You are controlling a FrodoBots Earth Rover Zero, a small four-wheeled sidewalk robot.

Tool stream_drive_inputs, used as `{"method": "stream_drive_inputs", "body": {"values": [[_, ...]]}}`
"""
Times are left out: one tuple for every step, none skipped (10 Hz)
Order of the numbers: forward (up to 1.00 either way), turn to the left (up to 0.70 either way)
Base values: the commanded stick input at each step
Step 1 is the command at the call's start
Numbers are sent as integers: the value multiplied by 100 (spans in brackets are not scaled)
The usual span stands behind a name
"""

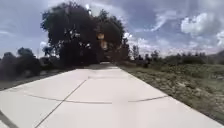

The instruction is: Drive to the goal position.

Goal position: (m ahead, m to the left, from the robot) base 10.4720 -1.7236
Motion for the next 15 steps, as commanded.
{"method": "stream_drive_inputs", "body": {"values": [[85,0],[85,0],[85,0],[85,0],[85,0],[85,0],[85,0],[85,0],[85,0],[85,0],[85,0],[85,0],[85,0],[85,0],[85,0]]}}
